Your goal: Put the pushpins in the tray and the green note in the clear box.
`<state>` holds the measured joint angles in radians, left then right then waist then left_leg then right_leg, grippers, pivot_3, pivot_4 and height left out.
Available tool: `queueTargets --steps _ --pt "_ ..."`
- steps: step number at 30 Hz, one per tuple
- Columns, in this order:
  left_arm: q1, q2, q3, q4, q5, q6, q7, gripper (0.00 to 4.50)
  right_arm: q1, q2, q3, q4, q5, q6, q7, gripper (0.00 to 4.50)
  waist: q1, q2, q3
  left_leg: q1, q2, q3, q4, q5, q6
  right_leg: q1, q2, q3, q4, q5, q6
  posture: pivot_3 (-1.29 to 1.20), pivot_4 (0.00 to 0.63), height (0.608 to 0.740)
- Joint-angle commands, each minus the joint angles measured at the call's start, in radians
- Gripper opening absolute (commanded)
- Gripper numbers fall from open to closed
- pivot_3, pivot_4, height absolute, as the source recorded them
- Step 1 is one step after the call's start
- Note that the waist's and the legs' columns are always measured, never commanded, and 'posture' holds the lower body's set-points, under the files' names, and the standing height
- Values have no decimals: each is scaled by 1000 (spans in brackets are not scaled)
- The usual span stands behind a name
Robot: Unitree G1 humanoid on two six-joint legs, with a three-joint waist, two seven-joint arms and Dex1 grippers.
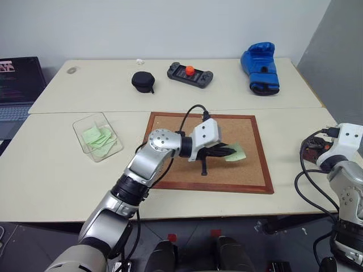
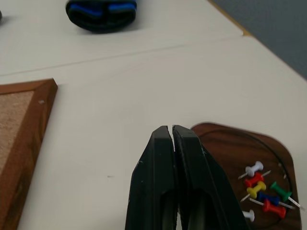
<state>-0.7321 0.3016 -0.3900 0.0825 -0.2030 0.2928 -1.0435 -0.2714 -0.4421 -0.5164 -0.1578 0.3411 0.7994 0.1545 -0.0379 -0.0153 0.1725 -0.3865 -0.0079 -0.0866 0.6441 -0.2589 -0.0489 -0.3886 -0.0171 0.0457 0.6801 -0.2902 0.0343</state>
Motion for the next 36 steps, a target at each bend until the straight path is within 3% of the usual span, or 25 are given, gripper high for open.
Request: queueTargets --steps 1,10,20,36 --pt "-25 -12 -1 -23 13 -18 -6 18 -39 -36 -51 50 17 -40 2 0 0 0 0 0 0 0 0 0 0 0 0 0 0 0 0 0 150 740" --pt "-9 -9 7 -45 12 9 -5 18 -54 -51 -70 172 25 -102 22 0 0 0 0 0 0 0 0 0 0 0 0 0 0 0 0 0 150 740" --pt "-22 -12 17 -40 4 28 -10 0 -59 -56 -64 197 24 -138 24 2020 0 0 0 0 0 0 0 0 0 0 0 0 0 0 0 0 150 740" --pt "-31 -18 15 -29 7 28 -20 0 -52 -79 -36 211 -2 -180 19 2020 0 0 0 0 0 0 0 0 0 0 0 0 0 0 0 0 150 740"
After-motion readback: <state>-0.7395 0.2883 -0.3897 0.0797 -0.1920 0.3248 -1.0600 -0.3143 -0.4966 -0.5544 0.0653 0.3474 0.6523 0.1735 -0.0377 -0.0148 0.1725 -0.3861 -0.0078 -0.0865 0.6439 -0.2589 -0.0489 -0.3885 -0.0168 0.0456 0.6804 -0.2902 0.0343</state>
